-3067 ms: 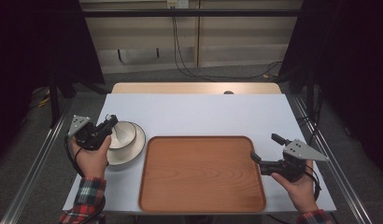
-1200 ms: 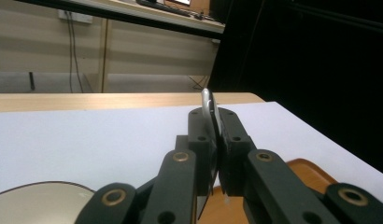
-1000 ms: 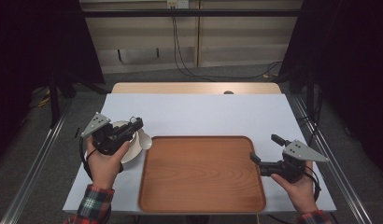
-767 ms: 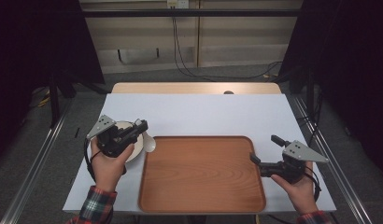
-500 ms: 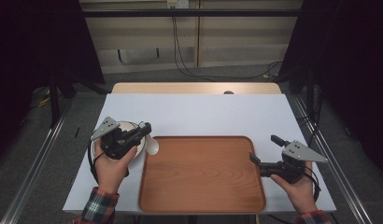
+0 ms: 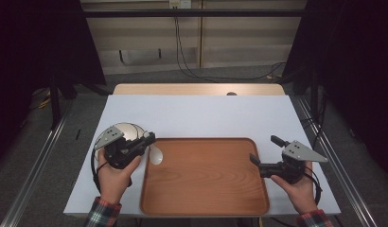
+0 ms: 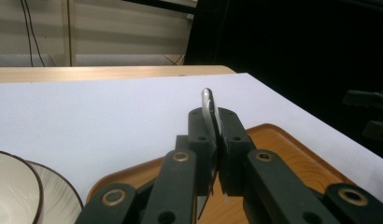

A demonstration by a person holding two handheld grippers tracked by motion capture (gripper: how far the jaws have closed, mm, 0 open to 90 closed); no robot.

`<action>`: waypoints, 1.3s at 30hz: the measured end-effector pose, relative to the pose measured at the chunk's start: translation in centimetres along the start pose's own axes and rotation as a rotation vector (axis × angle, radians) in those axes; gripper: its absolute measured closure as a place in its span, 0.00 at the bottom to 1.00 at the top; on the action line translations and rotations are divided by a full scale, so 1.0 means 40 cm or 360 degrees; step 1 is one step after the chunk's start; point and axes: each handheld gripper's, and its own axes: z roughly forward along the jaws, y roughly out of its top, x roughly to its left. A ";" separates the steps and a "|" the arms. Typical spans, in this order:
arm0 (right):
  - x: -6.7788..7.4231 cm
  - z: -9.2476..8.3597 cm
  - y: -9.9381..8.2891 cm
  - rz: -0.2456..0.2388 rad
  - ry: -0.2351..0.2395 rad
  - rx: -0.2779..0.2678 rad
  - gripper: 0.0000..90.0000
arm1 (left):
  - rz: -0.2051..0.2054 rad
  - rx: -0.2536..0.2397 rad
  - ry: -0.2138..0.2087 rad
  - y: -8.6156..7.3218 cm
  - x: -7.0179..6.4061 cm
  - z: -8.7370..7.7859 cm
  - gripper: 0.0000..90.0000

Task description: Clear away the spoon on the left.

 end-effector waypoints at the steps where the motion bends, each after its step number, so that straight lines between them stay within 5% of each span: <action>1: 0.001 0.001 0.001 -0.0002 0.0000 -0.0005 0.02 | -0.0002 -0.0005 -0.0006 -0.002 -0.002 0.000 0.95; 23: 0.009 -0.006 0.006 -0.0034 -0.0007 -0.0014 0.02 | 0.0037 0.0047 -0.0056 -0.031 -0.040 -0.013 0.95; 39: 0.010 0.001 0.006 -0.0041 0.0017 -0.0011 0.03 | 0.0014 0.0076 -0.0078 -0.052 -0.027 -0.016 0.95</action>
